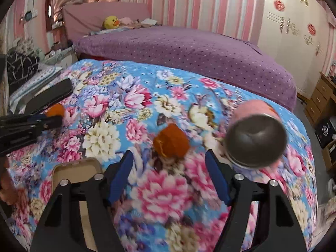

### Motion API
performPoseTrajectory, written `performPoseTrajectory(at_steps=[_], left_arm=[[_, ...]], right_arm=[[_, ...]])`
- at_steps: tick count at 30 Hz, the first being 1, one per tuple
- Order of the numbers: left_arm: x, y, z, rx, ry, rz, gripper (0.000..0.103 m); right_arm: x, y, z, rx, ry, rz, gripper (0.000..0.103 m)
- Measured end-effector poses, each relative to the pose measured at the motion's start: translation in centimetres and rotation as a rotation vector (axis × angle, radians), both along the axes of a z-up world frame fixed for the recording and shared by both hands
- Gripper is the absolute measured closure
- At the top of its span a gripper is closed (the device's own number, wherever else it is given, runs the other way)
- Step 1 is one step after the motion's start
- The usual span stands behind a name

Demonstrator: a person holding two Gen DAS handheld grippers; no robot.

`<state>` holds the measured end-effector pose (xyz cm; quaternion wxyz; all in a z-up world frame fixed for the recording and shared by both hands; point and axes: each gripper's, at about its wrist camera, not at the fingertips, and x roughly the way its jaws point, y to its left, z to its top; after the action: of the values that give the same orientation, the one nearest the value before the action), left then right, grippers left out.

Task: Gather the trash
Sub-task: 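Grasp an orange item with the left tool while the right tool grasps the other orange item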

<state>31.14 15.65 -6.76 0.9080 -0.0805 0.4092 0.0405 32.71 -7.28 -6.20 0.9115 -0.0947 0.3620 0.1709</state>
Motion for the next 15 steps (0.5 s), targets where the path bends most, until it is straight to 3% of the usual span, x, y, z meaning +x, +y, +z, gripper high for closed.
performPoseTrajectory(at_steps=[5,7,15], left_arm=[[-0.9,1.2,0.3,0.004,-0.003,0.031,0.079],[-1.2,1.4,0.4,0.005,-0.007,0.037,0.079],[-2.5,0.5,1.1,0.002,-0.027,0.027,0.079]], right_arm=[[2.5,1.1,-0.7,0.0,0.047,-0.002,0.052],[3.0,1.4,-0.8,-0.013,0.052,-0.004,0.066],[1.4,0.3,0.3,0.002,-0.013,-0.019,0.081]])
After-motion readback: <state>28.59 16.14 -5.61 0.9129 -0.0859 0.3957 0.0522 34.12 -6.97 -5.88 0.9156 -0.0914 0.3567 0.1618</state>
